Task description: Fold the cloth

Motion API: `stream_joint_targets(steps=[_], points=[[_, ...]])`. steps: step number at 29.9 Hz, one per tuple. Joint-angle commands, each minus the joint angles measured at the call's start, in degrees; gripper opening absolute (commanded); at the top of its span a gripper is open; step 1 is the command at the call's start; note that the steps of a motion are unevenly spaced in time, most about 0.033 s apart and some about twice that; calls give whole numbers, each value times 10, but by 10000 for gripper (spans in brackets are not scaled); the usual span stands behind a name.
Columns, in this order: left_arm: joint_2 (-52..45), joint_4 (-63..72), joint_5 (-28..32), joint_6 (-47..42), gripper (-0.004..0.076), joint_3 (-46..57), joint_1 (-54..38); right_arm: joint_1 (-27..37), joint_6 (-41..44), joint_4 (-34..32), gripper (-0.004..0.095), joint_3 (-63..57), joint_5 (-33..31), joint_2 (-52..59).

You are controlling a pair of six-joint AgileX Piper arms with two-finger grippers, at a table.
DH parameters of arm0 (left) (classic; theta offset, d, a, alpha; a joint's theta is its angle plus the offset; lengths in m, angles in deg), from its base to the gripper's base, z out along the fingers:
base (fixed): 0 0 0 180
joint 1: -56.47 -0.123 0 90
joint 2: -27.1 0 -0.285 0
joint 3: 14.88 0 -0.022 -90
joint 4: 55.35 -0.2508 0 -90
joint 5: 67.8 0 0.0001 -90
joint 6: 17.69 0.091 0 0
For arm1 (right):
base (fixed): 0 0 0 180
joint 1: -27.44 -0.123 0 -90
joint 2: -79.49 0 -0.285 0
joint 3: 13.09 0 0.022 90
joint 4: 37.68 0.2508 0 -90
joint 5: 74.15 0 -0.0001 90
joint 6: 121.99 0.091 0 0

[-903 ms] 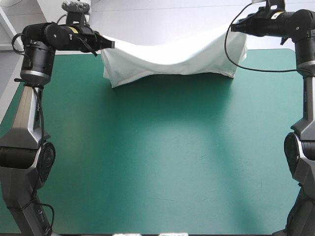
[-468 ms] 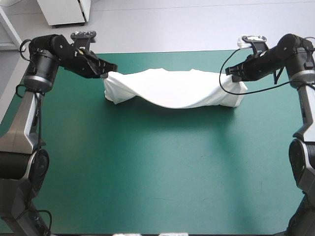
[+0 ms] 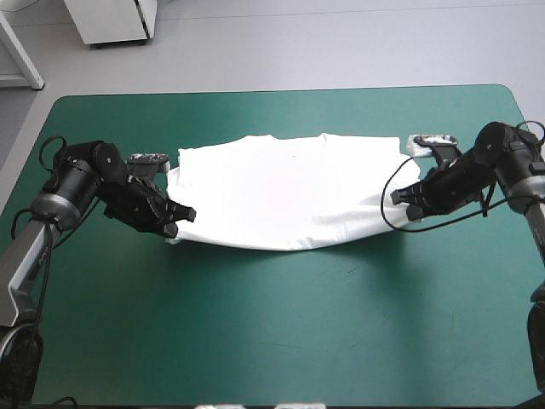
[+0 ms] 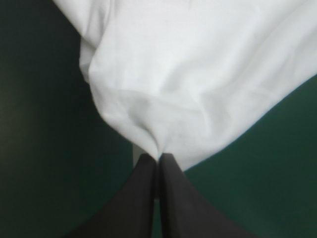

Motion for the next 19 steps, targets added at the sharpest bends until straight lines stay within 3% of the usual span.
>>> stream_joint_targets(steps=[1, 15, 19], points=[[-38, 10, -31, 8, -9, 18, 2, -15, -3, -9, -13, -41, -10, 43], [-85, -37, -31, -6, -9, 104, 3, -23, -2, -45, -7, -165, -10, 92], [-91, -36, -31, -11, -3, 104, 3, -23, -2, -40, 115, -164, -18, 105]])
